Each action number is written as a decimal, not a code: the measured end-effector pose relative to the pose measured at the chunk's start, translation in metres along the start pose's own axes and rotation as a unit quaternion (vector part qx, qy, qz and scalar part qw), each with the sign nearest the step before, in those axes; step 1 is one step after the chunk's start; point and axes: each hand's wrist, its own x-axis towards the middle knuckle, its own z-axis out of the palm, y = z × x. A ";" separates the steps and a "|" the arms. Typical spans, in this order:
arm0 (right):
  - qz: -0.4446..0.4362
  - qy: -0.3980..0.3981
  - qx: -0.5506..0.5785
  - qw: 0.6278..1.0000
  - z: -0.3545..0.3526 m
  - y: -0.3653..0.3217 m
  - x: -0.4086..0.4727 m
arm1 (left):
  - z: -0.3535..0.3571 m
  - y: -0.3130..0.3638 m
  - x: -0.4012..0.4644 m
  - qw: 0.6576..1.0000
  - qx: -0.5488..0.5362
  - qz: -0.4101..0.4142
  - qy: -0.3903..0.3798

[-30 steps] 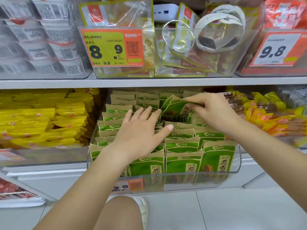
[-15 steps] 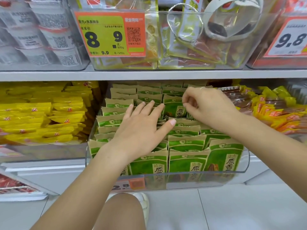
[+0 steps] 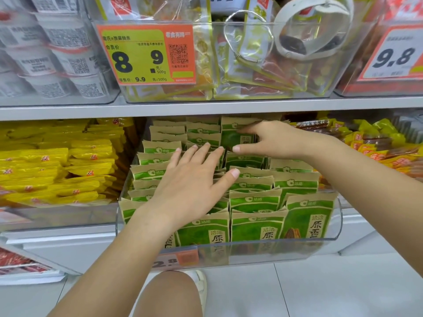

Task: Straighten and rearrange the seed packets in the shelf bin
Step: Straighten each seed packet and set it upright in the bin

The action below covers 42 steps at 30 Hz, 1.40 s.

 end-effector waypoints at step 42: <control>-0.143 0.444 0.096 0.879 -0.038 -0.029 -0.131 | -0.032 0.046 -0.050 0.896 -0.337 0.082 0.276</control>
